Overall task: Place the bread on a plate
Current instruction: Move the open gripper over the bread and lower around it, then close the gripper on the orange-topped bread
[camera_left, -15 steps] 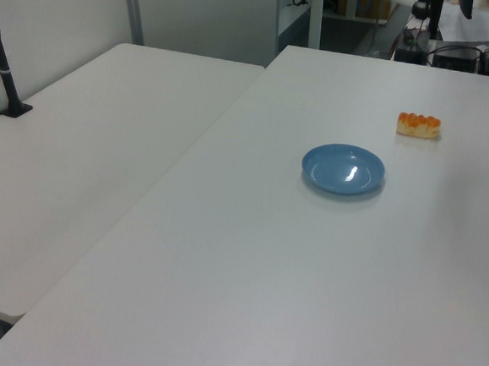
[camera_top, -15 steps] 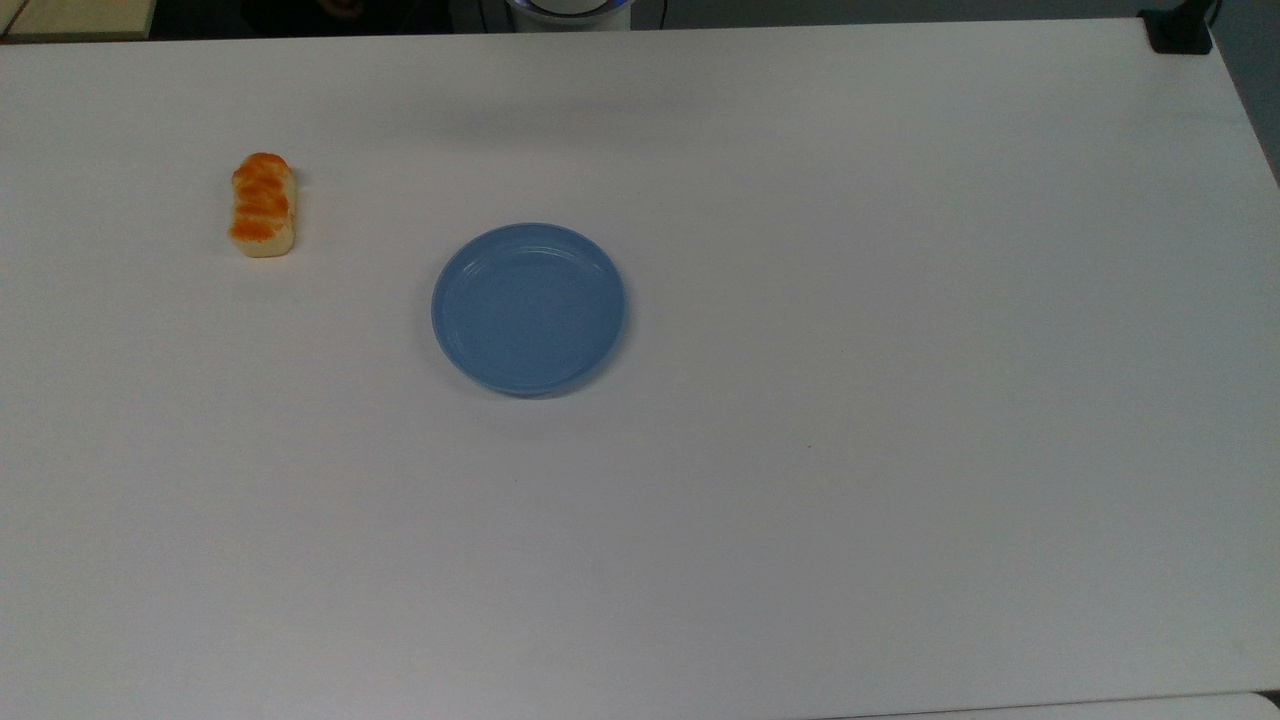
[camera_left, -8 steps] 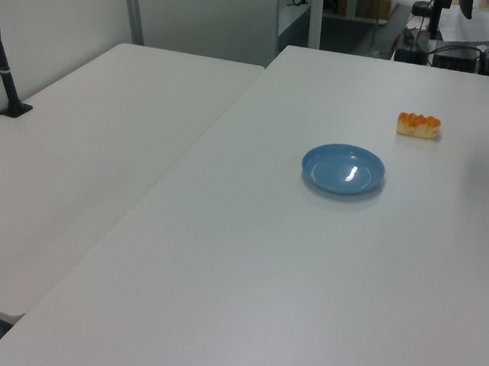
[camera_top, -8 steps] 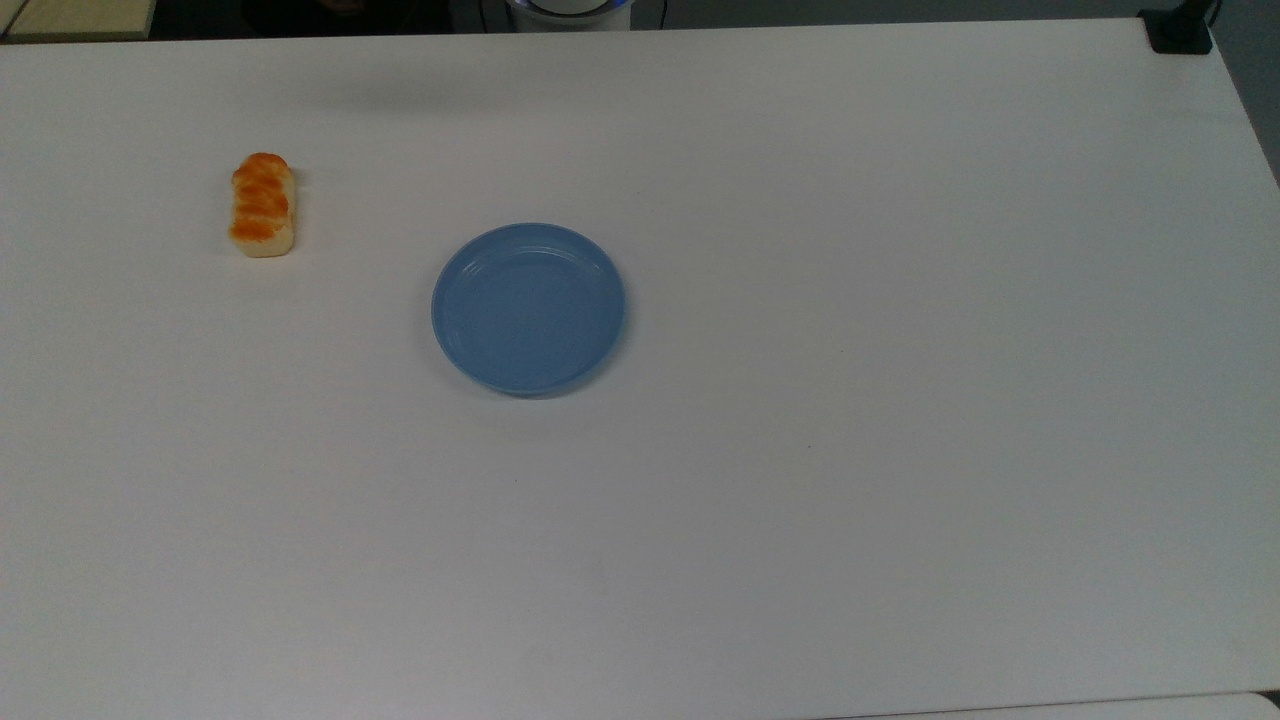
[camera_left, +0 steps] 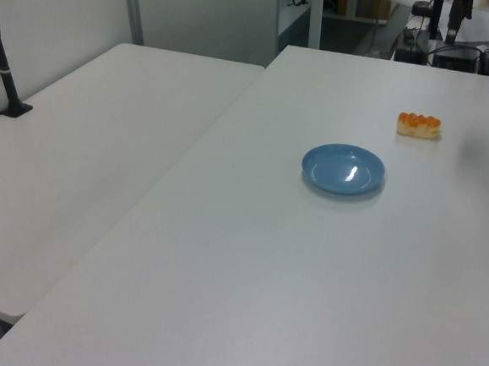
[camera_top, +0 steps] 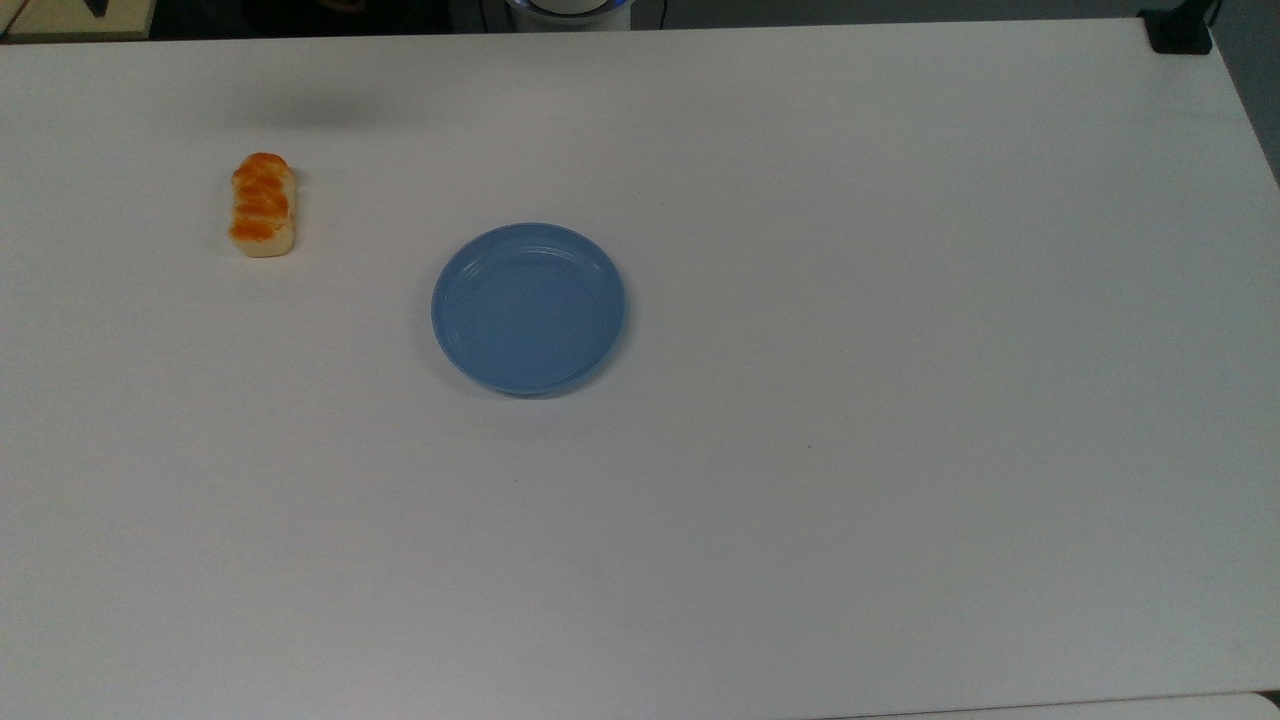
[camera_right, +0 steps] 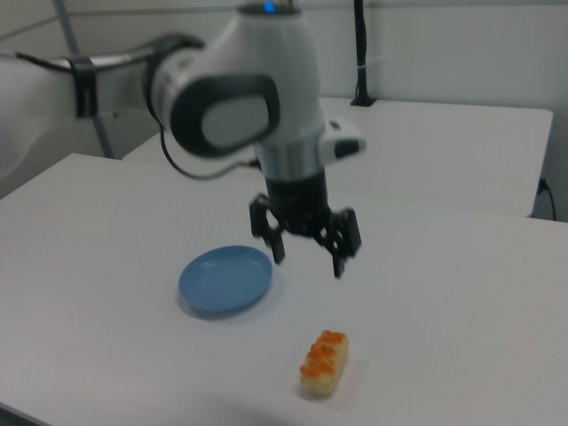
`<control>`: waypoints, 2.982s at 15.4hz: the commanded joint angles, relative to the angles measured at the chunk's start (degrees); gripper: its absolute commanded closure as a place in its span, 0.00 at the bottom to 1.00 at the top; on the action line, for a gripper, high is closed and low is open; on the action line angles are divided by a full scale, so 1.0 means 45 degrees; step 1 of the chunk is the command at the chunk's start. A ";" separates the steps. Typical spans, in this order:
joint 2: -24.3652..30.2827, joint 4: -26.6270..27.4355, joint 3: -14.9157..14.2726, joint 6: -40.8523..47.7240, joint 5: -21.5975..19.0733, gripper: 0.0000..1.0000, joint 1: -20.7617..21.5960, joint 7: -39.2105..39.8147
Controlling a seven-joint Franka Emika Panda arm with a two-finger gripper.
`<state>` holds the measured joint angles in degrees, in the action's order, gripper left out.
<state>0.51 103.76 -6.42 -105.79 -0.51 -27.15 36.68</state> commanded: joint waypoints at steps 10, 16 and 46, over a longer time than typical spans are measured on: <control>-0.2064 0.2372 0.0157 -0.3871 0.0171 0.02 0.0017 0.0736; -0.2456 0.2644 0.0196 -0.4437 0.0132 0.04 0.0388 0.0658; -0.2828 0.3602 0.0547 -0.5924 0.0230 0.50 0.0291 -0.1508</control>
<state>-12.73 119.17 -4.15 -131.13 -0.46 -26.60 33.29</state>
